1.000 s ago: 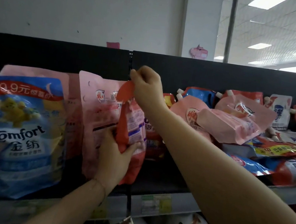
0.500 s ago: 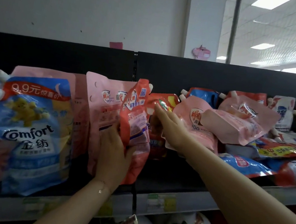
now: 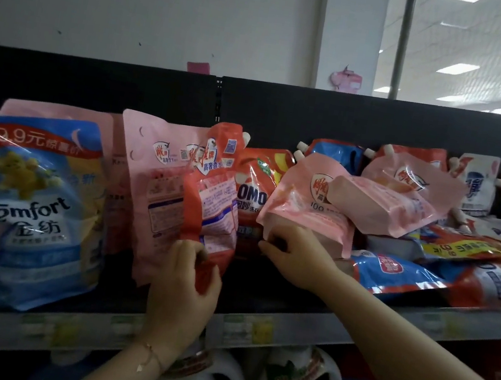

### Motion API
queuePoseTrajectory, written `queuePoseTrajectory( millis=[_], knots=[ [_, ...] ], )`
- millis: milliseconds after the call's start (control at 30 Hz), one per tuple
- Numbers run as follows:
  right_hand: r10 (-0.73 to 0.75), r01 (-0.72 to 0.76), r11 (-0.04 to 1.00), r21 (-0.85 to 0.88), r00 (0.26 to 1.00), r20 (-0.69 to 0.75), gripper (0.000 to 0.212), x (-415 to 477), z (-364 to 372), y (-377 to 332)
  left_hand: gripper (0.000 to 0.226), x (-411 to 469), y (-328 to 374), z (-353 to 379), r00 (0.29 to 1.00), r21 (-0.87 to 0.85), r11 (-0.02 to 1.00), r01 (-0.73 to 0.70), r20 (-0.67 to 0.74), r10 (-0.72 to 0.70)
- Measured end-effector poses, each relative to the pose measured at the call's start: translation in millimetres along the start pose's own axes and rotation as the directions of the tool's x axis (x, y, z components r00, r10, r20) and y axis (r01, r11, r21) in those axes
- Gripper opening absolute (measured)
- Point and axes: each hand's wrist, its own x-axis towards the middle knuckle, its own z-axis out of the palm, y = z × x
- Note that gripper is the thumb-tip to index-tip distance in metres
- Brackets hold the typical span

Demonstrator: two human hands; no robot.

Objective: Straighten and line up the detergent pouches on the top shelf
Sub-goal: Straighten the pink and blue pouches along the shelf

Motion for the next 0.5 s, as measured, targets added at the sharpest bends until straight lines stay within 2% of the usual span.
queuePoseTrajectory(
  millis=[133, 200, 267, 333, 400, 500],
  knots=[
    [-0.161, 0.157, 0.98, -0.121, 0.987, -0.023, 0.02, -6, -15, 7, 0.025, 6, 22, 19, 0.996, 0.009, 1.0, 0.015, 0.091, -0.016],
    [-0.233, 0.22, 0.965, -0.146, 0.969, -0.082, 0.022, -9, -28, 16, 0.02, 15, 36, 35, 0.989, 0.002, 0.997, 0.078, 0.129, -0.077],
    [-0.234, 0.21, 0.958, -0.195, 0.966, -0.111, 0.027, -12, -43, 28, 0.018, 26, 45, 53, 0.972, -0.031, 0.985, 0.17, 0.168, -0.163],
    [-0.178, 0.134, 0.959, -0.251, 0.971, -0.162, 0.03, -15, -56, 44, 0.018, 38, 52, 66, 0.952, -0.041, 0.962, 0.269, 0.164, -0.259],
    [-0.042, -0.003, 0.973, -0.229, 0.981, -0.191, 0.03, -14, -66, 62, 0.018, 48, 59, 72, 0.929, -0.029, 0.936, 0.351, 0.132, -0.344],
    [0.156, -0.169, 0.955, -0.242, 0.985, -0.072, 0.033, -12, -77, 76, 0.018, 61, 65, 73, 0.889, 0.05, 0.897, 0.44, 0.116, -0.443]
  ],
)
